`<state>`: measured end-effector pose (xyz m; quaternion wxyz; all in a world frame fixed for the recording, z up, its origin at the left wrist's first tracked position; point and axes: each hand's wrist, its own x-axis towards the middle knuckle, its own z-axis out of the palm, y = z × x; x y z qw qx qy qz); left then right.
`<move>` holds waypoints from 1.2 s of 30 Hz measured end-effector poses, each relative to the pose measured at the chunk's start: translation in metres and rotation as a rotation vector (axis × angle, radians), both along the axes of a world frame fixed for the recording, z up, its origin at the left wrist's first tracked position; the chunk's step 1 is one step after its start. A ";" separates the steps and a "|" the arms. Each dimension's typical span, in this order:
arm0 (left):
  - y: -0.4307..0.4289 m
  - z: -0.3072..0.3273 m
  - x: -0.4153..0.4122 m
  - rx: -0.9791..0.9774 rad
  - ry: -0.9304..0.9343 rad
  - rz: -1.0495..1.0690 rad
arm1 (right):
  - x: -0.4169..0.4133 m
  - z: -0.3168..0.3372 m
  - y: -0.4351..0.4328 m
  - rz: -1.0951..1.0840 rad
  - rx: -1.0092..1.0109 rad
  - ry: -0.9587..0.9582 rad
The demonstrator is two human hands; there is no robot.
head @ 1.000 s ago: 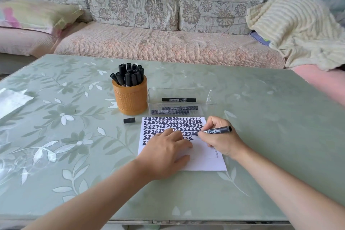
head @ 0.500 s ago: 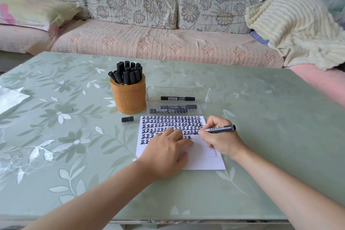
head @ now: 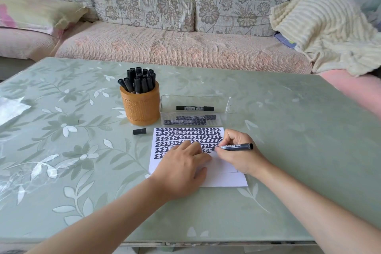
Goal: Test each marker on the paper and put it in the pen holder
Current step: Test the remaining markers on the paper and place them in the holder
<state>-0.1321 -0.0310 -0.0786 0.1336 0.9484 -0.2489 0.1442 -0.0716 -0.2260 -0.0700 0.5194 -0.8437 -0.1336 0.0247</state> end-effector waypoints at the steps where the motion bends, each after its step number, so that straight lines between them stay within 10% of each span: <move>1: 0.000 0.000 0.000 -0.002 0.001 -0.001 | 0.000 0.001 0.000 -0.004 -0.009 -0.006; 36: 0.001 -0.004 0.002 -0.013 -0.030 -0.023 | 0.008 0.004 -0.003 -0.013 0.152 0.006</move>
